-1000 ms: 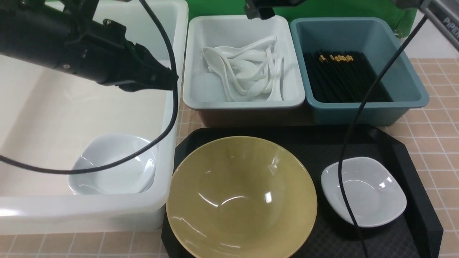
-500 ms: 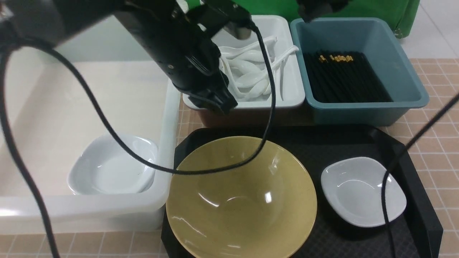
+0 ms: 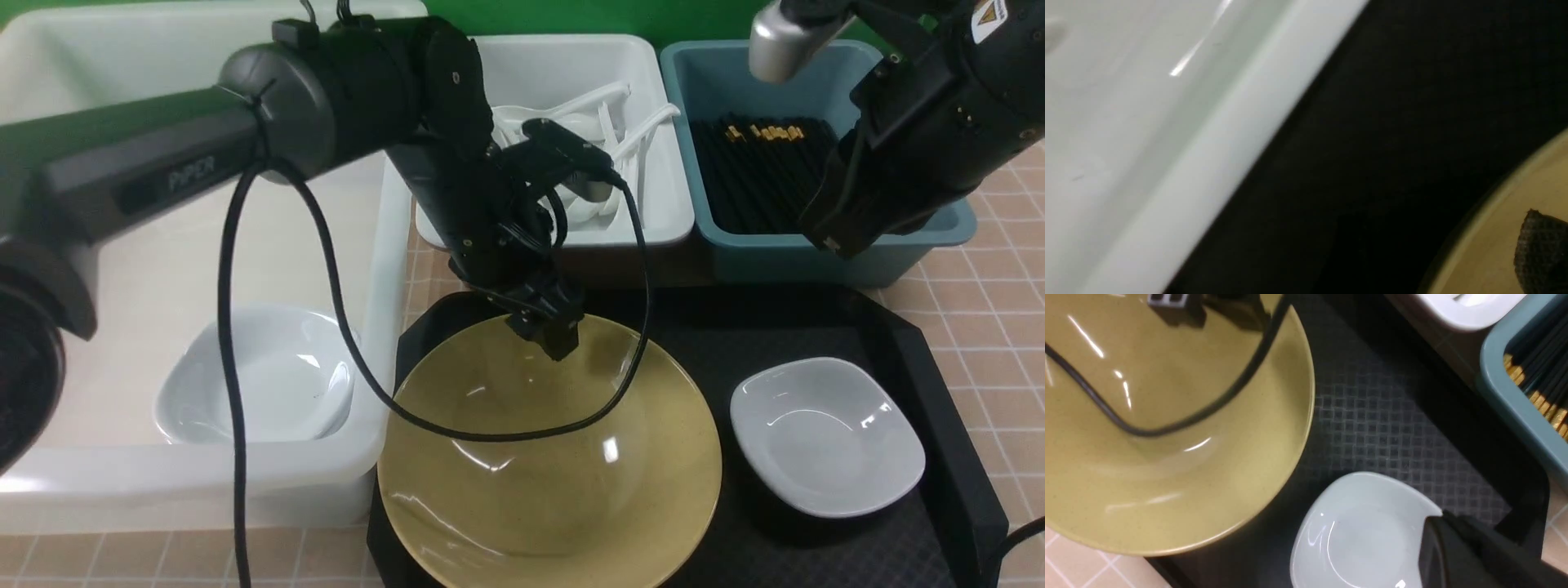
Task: On brown table put chopsticks spoon bowls plates into blue grey white boxes.
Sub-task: 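Grasp the large bowl on the tray by its rim, then place the tan bowl onto the bowl stack in the left bin with the left gripper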
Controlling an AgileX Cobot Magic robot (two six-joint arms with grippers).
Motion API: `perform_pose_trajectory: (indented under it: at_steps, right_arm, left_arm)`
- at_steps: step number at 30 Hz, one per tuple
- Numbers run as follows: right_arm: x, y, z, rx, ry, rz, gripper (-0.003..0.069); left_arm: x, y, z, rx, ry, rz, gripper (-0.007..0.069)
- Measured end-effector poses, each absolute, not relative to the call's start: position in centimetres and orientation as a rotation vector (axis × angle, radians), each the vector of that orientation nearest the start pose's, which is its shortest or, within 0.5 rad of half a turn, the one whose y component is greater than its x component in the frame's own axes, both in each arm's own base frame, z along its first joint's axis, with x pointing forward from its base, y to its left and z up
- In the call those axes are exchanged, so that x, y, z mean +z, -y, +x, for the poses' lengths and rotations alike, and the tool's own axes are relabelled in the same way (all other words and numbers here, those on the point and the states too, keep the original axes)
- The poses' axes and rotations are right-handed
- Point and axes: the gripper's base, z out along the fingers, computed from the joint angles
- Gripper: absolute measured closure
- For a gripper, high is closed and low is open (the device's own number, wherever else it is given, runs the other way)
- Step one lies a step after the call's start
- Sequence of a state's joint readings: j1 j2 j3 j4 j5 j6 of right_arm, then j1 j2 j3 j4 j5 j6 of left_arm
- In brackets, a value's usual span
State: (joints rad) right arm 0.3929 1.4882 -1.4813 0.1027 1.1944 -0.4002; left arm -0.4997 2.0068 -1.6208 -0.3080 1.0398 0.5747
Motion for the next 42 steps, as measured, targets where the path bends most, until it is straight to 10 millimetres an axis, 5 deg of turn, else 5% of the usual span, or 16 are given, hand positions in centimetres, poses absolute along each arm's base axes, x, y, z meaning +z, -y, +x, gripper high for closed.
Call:
perform_pose_trajectory:
  at_steps: [5,12,15,22,26,32,33,37,42]
  right_arm:
    - [36.9,-12.5,27.9,0.136,-2.455,-1.002,0.0622]
    - [36.9,-12.6,28.1,0.133,-2.432,-0.998,0.0622]
    - [37.2,-12.6,28.1,0.13,-2.416,-1.011,0.0622]
    - [42.7,-16.0,26.5,0.159,-2.156,-1.131,0.0622]
    - [46.0,-18.4,24.5,0.192,-1.978,-1.219,0.0622]
    - [48.8,-23.6,21.4,0.234,-1.709,-1.422,0.0622]
    - [48.7,-23.9,21.3,0.236,-1.7,-1.433,0.0622]
    - [47.4,-26.8,21.3,0.218,-1.669,-1.519,0.0622]
    - [46.8,-27.3,21.8,0.197,-1.68,-1.531,0.0622]
  left_arm:
    - [21.4,22.5,35.9,-0.421,-2.588,1.349,0.0228]
    - [21.3,22.1,35.5,-0.412,-2.625,1.407,0.0536]
    - [21.9,22.3,35.3,-0.463,-2.658,1.36,0.0586]
    - [28.7,21.0,34.9,-0.446,-2.537,1.276,0.0617]
    - [33.9,17.1,34.4,-0.51,-2.46,1.096,0.0617]
    - [40.6,4.8,33.0,-0.628,-2.339,0.541,0.0617]
    - [40.6,4.4,32.9,-0.628,-2.336,0.521,0.0617]
    - [39.6,-5.4,30.9,-0.546,-2.308,0.059,0.0617]
    - [36.4,-11.8,29.5,-0.425,-2.289,-0.271,0.0617]
